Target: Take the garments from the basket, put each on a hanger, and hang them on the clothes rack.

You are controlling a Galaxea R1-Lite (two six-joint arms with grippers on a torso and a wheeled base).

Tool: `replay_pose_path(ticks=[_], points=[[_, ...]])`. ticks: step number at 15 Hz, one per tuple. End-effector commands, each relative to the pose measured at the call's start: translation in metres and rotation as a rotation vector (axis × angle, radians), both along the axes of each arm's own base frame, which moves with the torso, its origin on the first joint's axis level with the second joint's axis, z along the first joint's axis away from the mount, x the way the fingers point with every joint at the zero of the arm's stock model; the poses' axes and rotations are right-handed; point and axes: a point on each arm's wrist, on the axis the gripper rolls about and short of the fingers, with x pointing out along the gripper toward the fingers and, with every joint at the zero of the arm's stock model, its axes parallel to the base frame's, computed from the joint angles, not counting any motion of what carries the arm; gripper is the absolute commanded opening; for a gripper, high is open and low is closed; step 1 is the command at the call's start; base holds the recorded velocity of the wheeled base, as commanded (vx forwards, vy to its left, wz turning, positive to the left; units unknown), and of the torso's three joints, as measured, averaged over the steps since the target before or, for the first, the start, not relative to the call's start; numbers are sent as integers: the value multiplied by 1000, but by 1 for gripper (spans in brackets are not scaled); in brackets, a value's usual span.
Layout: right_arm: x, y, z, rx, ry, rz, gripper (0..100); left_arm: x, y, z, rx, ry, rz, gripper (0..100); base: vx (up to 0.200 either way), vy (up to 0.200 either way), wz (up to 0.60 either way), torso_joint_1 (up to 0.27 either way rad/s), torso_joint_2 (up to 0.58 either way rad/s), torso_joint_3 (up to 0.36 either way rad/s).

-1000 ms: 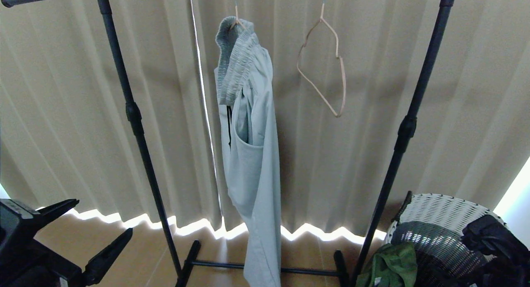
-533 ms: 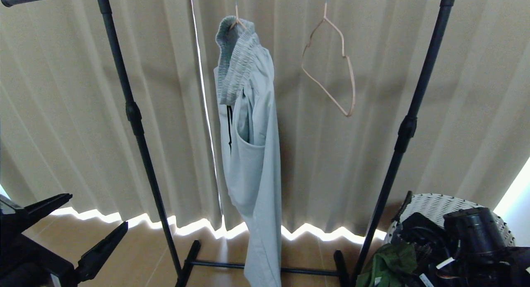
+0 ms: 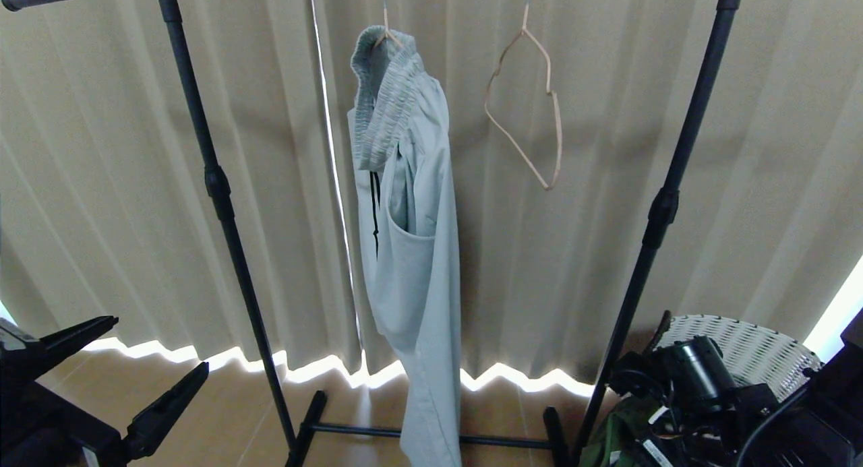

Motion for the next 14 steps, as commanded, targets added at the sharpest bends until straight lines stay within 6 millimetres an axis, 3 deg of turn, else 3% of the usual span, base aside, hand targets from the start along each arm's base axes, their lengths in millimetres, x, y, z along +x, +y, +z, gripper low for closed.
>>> replay_pose_path(ticks=[1, 5, 6, 14], points=[[10, -5, -12, -36, 22, -44, 100, 0, 0, 0, 0, 1, 0, 100, 0, 0, 0, 0, 0, 0], [18, -9, -16, -50, 18, -75, 100, 0, 0, -1, 2, 2, -1, 100, 0, 0, 0, 0, 0, 0], [18, -9, -15, -50, 17, -75, 0, 0, 0, -1, 2, 0, -1, 100, 0, 0, 0, 0, 0, 0], [8, -11, -13, -15, -75, -76, 0, -1, 0, -1, 2, 0, -1, 100, 0, 0, 0, 0, 0, 0]])
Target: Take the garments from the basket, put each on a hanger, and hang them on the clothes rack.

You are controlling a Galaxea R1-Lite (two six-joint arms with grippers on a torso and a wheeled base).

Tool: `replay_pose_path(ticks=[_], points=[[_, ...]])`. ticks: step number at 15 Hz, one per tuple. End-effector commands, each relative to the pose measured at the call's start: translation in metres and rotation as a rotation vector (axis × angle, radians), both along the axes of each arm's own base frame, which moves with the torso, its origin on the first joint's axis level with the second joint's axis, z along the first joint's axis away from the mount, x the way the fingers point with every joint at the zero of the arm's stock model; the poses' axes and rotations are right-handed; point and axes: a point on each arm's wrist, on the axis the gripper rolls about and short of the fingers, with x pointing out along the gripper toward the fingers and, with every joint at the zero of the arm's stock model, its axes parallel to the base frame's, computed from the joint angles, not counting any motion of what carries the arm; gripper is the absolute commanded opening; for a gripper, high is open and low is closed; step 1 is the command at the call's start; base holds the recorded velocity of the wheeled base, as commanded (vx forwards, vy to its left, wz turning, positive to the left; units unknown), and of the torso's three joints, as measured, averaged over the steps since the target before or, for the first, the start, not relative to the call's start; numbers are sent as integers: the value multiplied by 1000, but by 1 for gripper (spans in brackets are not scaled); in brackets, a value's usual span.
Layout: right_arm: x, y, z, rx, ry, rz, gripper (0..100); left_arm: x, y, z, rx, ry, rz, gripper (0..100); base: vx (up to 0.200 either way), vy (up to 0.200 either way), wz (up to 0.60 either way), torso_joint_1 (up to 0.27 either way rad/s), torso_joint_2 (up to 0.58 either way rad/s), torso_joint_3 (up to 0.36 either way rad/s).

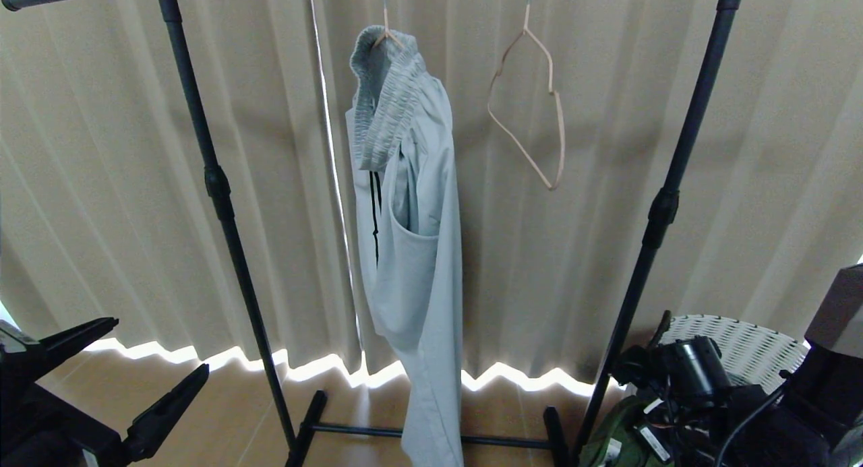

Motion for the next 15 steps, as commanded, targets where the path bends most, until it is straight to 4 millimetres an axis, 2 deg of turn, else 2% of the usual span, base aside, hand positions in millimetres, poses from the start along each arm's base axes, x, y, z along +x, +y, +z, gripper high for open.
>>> replay_pose_path(ticks=[1, 2, 3, 5, 6, 7, 8, 9, 10, 12, 15], points=[[-7, -2, 9, 8, -40, 3, 0, 0, 0, -1, 0, 3, 0, 100, 0, 0, 0, 0, 0, 0], [-9, -2, 18, 15, -71, 4, 0, 0, 0, -1, 1, 4, 0, 100, 0, 0, 0, 0, 0, 0], [-13, -3, 41, 34, -156, 7, 0, 0, 0, -1, 1, 6, 0, 100, 0, 0, 0, 0, 0, 0], [-23, -6, 75, 47, -247, 16, 0, 0, 0, -1, 0, 4, -3, 100, 0, 0, 0, 0, 0, 0], [-35, -9, 107, 50, -300, 28, 0, 0, 0, -1, 1, 3, -3, 100, 0, 0, 0, 0, 0, 0], [-38, -9, 116, 55, -313, 29, 0, 0, 0, -1, 2, 4, -3, 100, 0, 0, 0, 0, 0, 0], [-52, -13, 153, 72, -367, 28, 0, -1, 0, -3, 4, 10, -9, 100, 0, 0, 0, 0, 0, 0], [-61, -15, 171, 83, -397, 28, 0, -2, -1, -5, 3, 16, -32, 100, 0, 0, 0, 0, 0, 0], [-65, -16, 178, 91, -414, 31, 0, -2, -1, -5, 3, 18, -40, 100, 0, 0, 0, 0, 0, 0], [-81, -19, 207, 151, -525, 76, 0, -3, -5, -4, 2, 12, -79, 100, 0, 0, 0, 0, 0, 0], [-83, -19, 236, 172, -621, 78, 0, -4, -6, -4, 7, 9, -83, 100, 0, 0, 0, 0, 0, 0]])
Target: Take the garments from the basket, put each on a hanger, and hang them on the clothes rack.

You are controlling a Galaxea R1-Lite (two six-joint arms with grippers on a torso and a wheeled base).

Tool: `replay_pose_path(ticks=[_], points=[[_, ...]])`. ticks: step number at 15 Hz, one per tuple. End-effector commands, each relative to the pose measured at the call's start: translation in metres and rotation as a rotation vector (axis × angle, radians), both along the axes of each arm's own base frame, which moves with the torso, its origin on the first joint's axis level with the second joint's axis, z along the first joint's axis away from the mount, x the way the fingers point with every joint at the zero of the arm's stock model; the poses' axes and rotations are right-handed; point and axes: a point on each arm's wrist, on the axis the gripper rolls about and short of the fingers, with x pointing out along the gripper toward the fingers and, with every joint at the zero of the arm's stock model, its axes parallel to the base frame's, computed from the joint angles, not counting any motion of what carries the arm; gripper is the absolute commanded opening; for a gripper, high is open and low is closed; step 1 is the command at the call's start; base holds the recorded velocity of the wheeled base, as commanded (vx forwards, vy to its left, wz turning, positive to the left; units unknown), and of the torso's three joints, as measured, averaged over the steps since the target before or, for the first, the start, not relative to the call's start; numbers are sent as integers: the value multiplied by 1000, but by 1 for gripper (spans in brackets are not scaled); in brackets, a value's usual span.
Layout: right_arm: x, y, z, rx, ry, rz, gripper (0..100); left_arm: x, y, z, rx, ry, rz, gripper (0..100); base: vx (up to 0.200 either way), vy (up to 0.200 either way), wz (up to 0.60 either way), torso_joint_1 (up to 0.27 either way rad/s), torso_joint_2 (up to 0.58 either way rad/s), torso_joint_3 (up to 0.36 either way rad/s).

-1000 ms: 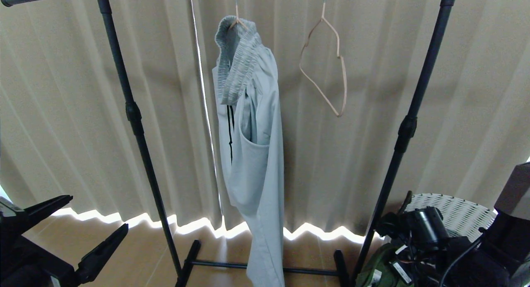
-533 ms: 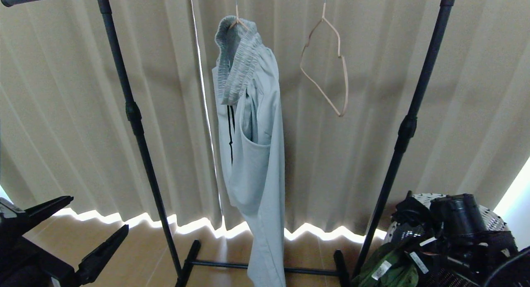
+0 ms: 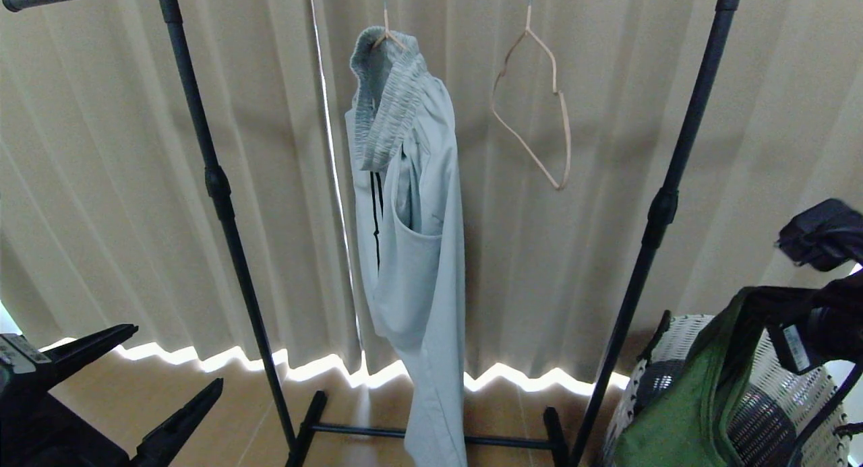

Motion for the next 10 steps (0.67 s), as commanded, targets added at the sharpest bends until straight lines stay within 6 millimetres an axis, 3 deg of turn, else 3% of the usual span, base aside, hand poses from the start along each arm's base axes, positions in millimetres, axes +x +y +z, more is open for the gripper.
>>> replay_pose_path(ticks=[1, 10], points=[[-13, -3, 27, 31, -118, 2, 0, -1, 0, 0, -2, -4, 0, 100, 0, 0, 0, 0, 0, 0], [-6, 0, 33, -4, -128, 24, 0, -6, 2, 2, -9, -30, 0, 100, -200, 0, 0, 1, 2, 2]])
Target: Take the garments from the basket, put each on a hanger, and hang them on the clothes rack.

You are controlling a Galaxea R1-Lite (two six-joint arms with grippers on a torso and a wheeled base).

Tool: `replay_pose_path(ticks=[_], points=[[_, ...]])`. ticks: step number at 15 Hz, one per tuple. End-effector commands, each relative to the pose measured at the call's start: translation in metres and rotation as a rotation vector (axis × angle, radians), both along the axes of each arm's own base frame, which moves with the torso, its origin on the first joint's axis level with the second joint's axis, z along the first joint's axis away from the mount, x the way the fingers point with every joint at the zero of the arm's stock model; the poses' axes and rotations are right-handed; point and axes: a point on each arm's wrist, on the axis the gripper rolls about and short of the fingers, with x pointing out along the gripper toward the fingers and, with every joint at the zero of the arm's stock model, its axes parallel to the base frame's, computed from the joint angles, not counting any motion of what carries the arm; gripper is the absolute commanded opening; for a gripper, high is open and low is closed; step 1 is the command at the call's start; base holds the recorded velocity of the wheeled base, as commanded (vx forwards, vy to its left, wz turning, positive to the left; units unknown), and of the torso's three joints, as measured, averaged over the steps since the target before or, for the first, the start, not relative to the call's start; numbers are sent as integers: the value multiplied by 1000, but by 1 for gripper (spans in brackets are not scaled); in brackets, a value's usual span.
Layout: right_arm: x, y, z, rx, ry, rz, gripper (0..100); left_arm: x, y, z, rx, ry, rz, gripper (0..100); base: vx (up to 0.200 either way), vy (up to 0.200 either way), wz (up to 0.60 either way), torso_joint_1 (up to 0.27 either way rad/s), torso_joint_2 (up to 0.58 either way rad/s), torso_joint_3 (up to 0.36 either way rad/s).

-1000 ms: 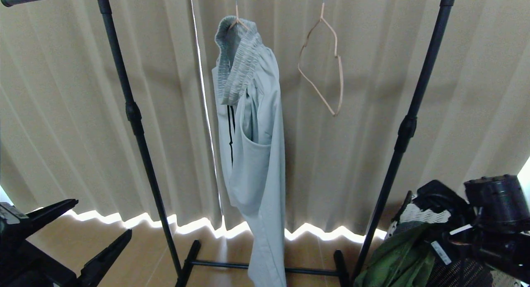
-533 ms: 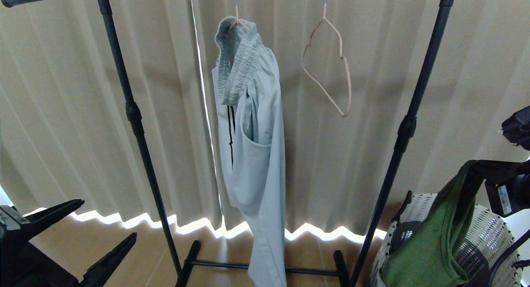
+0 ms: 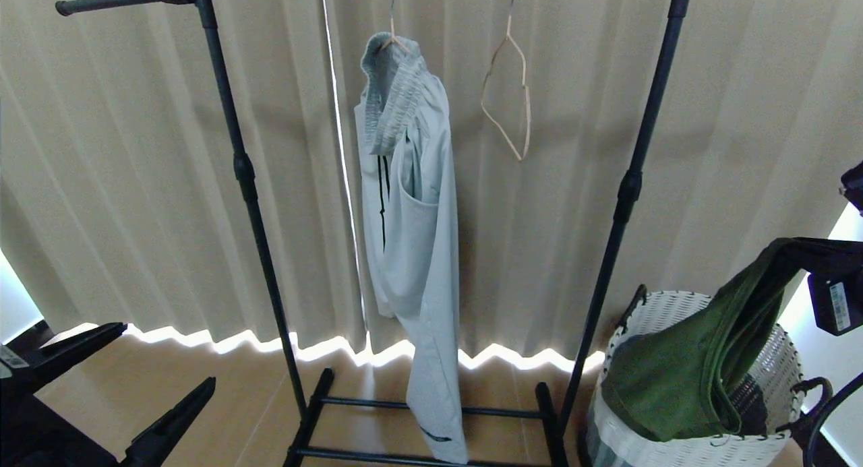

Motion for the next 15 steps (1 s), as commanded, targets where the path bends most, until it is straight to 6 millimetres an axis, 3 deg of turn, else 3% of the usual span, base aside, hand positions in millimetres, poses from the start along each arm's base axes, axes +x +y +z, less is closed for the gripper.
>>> replay_pose_path(ticks=[1, 4, 7, 10, 14, 15], points=[[3, 2, 1, 2, 0, 10, 0, -1, 0, -1, 3, 2, -1, 100, 0, 0, 0, 0, 0, 0], [6, 14, 8, 12, -17, 82, 0, -3, -5, -4, 21, 8, -59, 100, 0, 0, 0, 0, 0, 0], [13, 44, 26, 82, -52, 246, 0, 6, -24, 12, 16, -14, -194, 100, 0, 0, 0, 0, 0, 0], [27, 85, 42, 193, -53, 403, 0, 25, -49, 31, 14, -20, -281, 100, 0, 0, 0, 0, 0, 0], [33, 115, 48, 224, -40, 537, 0, 52, -84, 40, 25, 11, -330, 100, 0, 0, 0, 0, 0, 0], [32, 124, 46, 250, -46, 581, 0, 60, -101, 40, 21, 35, -341, 100, 0, 0, 0, 0, 0, 0]])
